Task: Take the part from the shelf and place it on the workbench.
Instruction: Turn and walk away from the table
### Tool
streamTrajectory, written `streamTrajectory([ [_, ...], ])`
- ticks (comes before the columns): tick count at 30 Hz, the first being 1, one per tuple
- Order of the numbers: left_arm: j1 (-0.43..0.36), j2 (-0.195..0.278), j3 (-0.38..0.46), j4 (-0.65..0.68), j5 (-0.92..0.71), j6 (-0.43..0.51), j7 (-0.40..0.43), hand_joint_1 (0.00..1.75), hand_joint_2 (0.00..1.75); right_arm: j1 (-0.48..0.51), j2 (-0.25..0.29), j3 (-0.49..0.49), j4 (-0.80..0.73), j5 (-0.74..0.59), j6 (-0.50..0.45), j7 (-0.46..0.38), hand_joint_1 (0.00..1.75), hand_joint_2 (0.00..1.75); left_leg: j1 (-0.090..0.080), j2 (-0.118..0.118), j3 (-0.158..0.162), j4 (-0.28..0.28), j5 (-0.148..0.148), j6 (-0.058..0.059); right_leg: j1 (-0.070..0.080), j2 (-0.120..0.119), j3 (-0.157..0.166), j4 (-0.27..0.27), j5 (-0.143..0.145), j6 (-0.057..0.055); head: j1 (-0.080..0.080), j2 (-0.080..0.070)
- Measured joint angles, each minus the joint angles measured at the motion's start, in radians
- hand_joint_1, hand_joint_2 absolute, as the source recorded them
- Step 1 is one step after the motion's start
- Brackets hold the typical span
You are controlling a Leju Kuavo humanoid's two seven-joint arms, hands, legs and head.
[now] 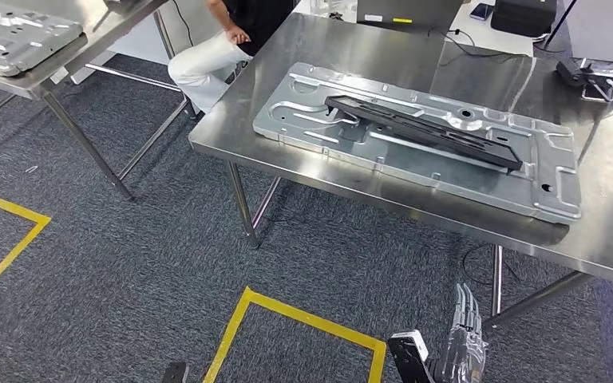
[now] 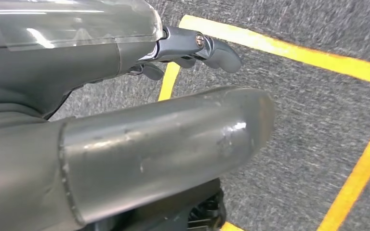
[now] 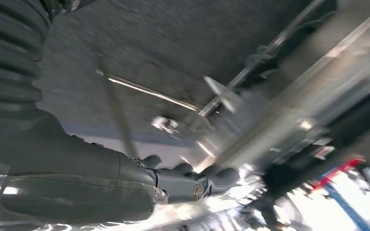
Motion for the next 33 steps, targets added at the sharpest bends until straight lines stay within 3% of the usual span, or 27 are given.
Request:
streamTrajectory([
  [1, 0.002, 0.0, 0.006, 0.0, 0.007, 0.003, -0.004, 0.0, 0.0, 0.006, 0.015, -0.028, 0.042, -0.02, 0.0, -0.024, 0.0, 0.0, 0.001, 0.0, -0.001, -0.003, 0.009, -0.008, 0.001, 0.0, -0.002, -0.006, 0.004, -0.008, 0.0, 0.0],
  [3, 0.007, 0.002, 0.015, 0.0, 0.018, 0.009, -0.01, 0.0, 0.0, 0.008, 0.048, -0.101, 0.148, -0.064, 0.004, -0.102, 0.0, 0.0, 0.005, -0.002, -0.012, 0.013, -0.014, -0.019, 0.001, -0.005, -0.02, -0.009, 0.025, -0.028, 0.0, 0.0],
  [4, 0.011, 0.004, 0.019, 0.0, 0.022, 0.012, -0.013, 0.0, 0.0, 0.002, 0.064, -0.146, 0.206, -0.085, 0.007, -0.153, 0.0, 0.0, 0.006, -0.003, -0.023, 0.041, -0.051, -0.022, -0.001, -0.007, -0.033, -0.011, 0.037, -0.037, 0.0, 0.0],
  [5, 0.014, 0.004, 0.023, 0.0, 0.025, 0.014, -0.016, 0.0, 0.0, -0.008, 0.078, -0.196, 0.269, -0.101, 0.009, -0.209, 0.0, 0.0, 0.007, -0.004, -0.037, 0.09, -0.106, -0.024, -0.001, -0.009, -0.048, -0.012, 0.049, -0.043, -0.001, 0.0],
  [6, 0.016, 0.005, 0.026, 0.0, 0.028, 0.017, -0.018, 0.0, 0.0, -0.018, 0.089, -0.25, 0.334, -0.112, 0.01, -0.263, 0.0, 0.0, 0.007, -0.004, -0.051, 0.15, -0.159, -0.025, 0.001, -0.009, -0.063, -0.011, 0.06, -0.047, -0.001, 0.0],
  [7, 0.018, 0.005, 0.029, 0.0, 0.029, 0.018, -0.02, 0.0, 0.0, -0.028, 0.098, -0.302, 0.393, -0.118, 0.011, -0.306, 0.0, 0.0, 0.007, -0.004, -0.062, 0.212, -0.192, -0.027, 0.004, -0.01, -0.079, -0.01, 0.071, -0.047, -0.001, 0.0],
  [8, 0.019, 0.005, 0.03, 0.0, 0.031, 0.02, -0.021, 0.0, 0.0, -0.038, 0.105, -0.351, 0.449, -0.118, 0.014, -0.334, 0.0, 0.0, 0.007, -0.004, -0.065, 0.264, -0.2, -0.027, 0.007, -0.012, -0.096, -0.008, 0.081, -0.048, -0.001, 0.0],
  [9, 0.019, 0.005, 0.032, 0.0, 0.033, 0.022, -0.022, 0.0, 0.0, -0.049, 0.111, -0.398, 0.501, -0.115, 0.022, -0.346, 0.0, 0.0, 0.007, -0.004, -0.055, 0.288, -0.178, -0.025, 0.01, -0.014, -0.113, -0.005, 0.091, -0.047, -0.001, 0.0],
  [10, 0.02, 0.005, 0.033, 0.0, 0.035, 0.024, -0.023, 0.0, 0.0, -0.062, 0.116, -0.442, 0.553, -0.11, 0.034, -0.346, 0.0, 0.0, 0.005, -0.005, -0.03, 0.281, -0.142, -0.02, 0.013, -0.015, -0.129, -0.001, 0.101, -0.047, -0.001, 0.0],
  [11, 0.021, 0.006, 0.034, 0.0, 0.037, 0.027, -0.023, 0.0, 0.0, -0.08, 0.118, -0.487, 0.609, -0.106, 0.048, -0.34, 0.0, 0.0, 0.003, -0.004, 0.011, 0.242, -0.11, -0.012, 0.016, -0.015, -0.144, 0.003, 0.111, -0.046, -0.001, 0.0],
  [12, 0.021, 0.007, 0.035, 0.0, 0.039, 0.03, -0.024, 0.0, 0.0, -0.1, 0.12, -0.537, 0.674, -0.104, 0.06, -0.332, 0.0, 0.0, -0.002, 0.003, 0.07, 0.171, -0.101, -0.003, 0.02, -0.016, -0.154, 0.007, 0.118, -0.045, -0.001, 0.0],
  [14, 0.017, 0.01, 0.037, -0.001, 0.041, 0.036, -0.024, 0.0, 0.0, -0.134, 0.117, -0.634, 0.804, -0.103, 0.077, -0.3, 0.0, 0.0, -0.01, 0.018, 0.177, 0.015, -0.138, 0.012, 0.024, -0.023, -0.164, 0.017, 0.129, -0.038, -0.001, 0.0],
  [15, 0.015, 0.011, 0.038, -0.001, 0.043, 0.039, -0.024, 0.0, 0.0, -0.147, 0.114, -0.678, 0.865, -0.101, 0.086, -0.276, 0.0, 0.0, -0.014, 0.023, 0.206, -0.035, -0.159, 0.016, 0.024, -0.03, -0.165, 0.021, 0.133, -0.033, -0.001, 0.0],
  [17, 0.015, 0.01, 0.04, -0.001, 0.046, 0.042, -0.024, 0.0, 0.0, -0.166, 0.105, -0.745, 0.959, -0.097, 0.106, -0.224, 0.0, 0.0, -0.013, 0.015, 0.211, -0.061, -0.162, 0.024, 0.02, -0.039, -0.168, 0.025, 0.14, -0.02, -0.001, 0.0],
  [19, 0.021, 0.01, 0.043, 0.0, 0.048, 0.044, -0.024, 0.0, 0.0, -0.182, 0.098, -0.795, 1.032, -0.093, 0.119, -0.188, 0.0, 0.0, -0.009, 0.01, 0.199, -0.064, -0.144, 0.036, 0.015, -0.027, -0.183, 0.06, 0.107, -0.005, -0.001, 0.0],
  [22, 0.025, 0.01, 0.046, 0.0, 0.05, 0.045, -0.023, 0.0, 0.0, -0.195, 0.093, -0.838, 1.1, -0.086, 0.134, -0.151, 0.0, 0.0, -0.008, 0.001, 0.173, -0.062, -0.122, 0.045, 0.004, -0.006, -0.243, 0.233, -0.013, 0.01, -0.001, 0.0],
  [23, 0.026, 0.01, 0.046, 0.0, 0.05, 0.045, -0.023, 0.0, 0.0, -0.199, 0.091, -0.848, 1.117, -0.081, 0.145, -0.13, 0.0, 0.0, -0.008, -0.005, 0.163, -0.06, -0.117, 0.043, 0.001, -0.005, -0.254, 0.28, -0.035, 0.014, -0.001, 0.0],
  [24, 0.026, 0.01, 0.047, 0.0, 0.05, 0.045, -0.023, 0.0, 0.0, -0.204, 0.09, -0.856, 1.133, -0.075, 0.161, -0.103, 0.0, 0.0, -0.007, -0.011, 0.156, -0.055, -0.113, 0.041, -0.003, -0.004, -0.247, 0.293, -0.036, 0.017, -0.001, 0.0],
  [25, 0.027, 0.01, 0.048, 0.0, 0.05, 0.045, -0.022, 0.0, 0.0, -0.209, 0.088, -0.863, 1.149, -0.068, 0.181, -0.073, 0.0, 0.0, -0.006, -0.019, 0.15, -0.05, -0.111, 0.039, -0.006, -0.003, -0.219, 0.265, -0.018, 0.018, -0.001, 0.0],
  [27, 0.027, 0.01, 0.049, 0.0, 0.05, 0.045, -0.021, 0.0, 0.0, -0.216, 0.084, -0.875, 1.175, -0.056, 0.227, -0.01, 0.0, 0.0, -0.005, -0.033, 0.142, -0.038, -0.111, 0.033, -0.012, 0.018, -0.129, 0.13, 0.032, 0.017, -0.001, 0.0],
  [29, 0.026, 0.009, 0.051, 0.0, 0.05, 0.048, -0.02, 0.0, 0.0, -0.221, 0.082, -0.886, 1.196, -0.051, 0.277, 0.048, 0.0, 0.0, -0.005, -0.046, 0.13, -0.025, -0.111, 0.023, -0.012, 0.047, -0.075, 0.03, 0.05, 0.011, -0.001, 0.0],
  [30, 0.025, 0.008, 0.052, 0.0, 0.051, 0.053, -0.019, 0.0, 0.0, -0.225, 0.082, -0.892, 1.206, -0.052, 0.303, 0.078, 0.0, 0.0, -0.004, -0.052, 0.124, -0.022, -0.11, 0.016, -0.01, 0.054, -0.07, 0.017, 0.045, 0.008, -0.001, 0.0],
  [33, 0.022, 0.003, 0.055, 0.0, 0.056, 0.077, -0.018, 0.0, 0.0, -0.235, 0.081, -0.907, 1.23, -0.053, 0.371, 0.161, 0.0, 0.0, -0.001, -0.062, 0.113, -0.015, -0.112, -0.001, -0.011, 0.031, -0.069, 0.009, 0.051, -0.006, -0.001, 0.0],
])
